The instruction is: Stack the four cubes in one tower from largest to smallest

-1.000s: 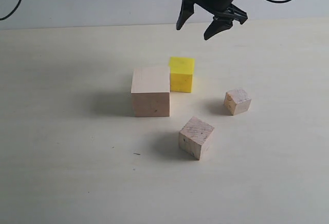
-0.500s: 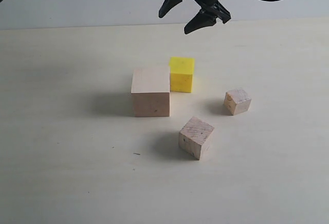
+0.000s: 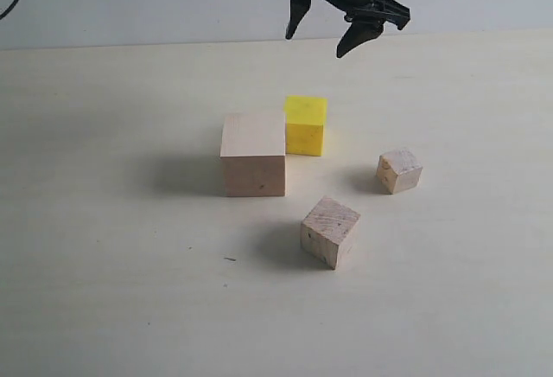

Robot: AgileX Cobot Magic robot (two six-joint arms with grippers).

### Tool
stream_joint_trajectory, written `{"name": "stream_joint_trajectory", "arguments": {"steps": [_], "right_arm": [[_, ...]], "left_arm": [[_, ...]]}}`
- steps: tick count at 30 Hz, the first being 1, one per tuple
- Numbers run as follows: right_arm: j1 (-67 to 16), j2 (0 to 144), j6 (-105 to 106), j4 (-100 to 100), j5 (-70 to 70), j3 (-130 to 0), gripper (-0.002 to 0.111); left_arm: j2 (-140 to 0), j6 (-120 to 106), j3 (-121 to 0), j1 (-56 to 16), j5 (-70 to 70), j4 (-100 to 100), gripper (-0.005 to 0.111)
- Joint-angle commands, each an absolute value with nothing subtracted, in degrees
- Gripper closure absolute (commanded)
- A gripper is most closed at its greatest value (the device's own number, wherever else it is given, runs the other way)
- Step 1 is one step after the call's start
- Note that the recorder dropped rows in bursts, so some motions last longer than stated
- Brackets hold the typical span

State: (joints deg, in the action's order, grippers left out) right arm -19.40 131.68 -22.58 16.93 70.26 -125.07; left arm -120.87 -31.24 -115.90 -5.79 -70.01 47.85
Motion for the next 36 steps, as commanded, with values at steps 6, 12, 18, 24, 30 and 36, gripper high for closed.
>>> {"name": "stream_joint_trajectory", "arguments": {"steps": [6, 12, 18, 24, 30, 36], "right_arm": [[-25.72, 130.86, -29.68, 7.8, 69.96, -124.92, 0.038], [-26.03, 132.36, -32.8, 6.09, 69.96, -124.92, 0.038], [-26.03, 134.91, -33.81, 5.37, 69.96, -124.92, 0.038], [-26.03, 137.26, -34.04, 5.37, 69.96, -124.92, 0.038], [-26.03, 137.37, -34.04, 3.88, 69.96, -124.92, 0.038], [-26.03, 137.37, -32.33, 3.76, 69.96, -124.92, 0.038]], "left_arm": [[-120.21, -31.23, -113.51, -5.65, -69.96, 48.98, 0.107], [-120.21, -31.23, -113.52, -5.65, -69.96, 49.23, 0.107], [-120.21, -31.23, -113.52, -5.65, -69.96, 49.35, 0.107], [-120.21, -31.23, -113.52, -5.65, -69.96, 49.59, 0.107], [-120.21, -31.6, -113.52, -5.65, -69.96, 50.06, 0.107], [-120.21, -31.85, -113.52, -5.65, -69.96, 50.06, 0.107]]}}
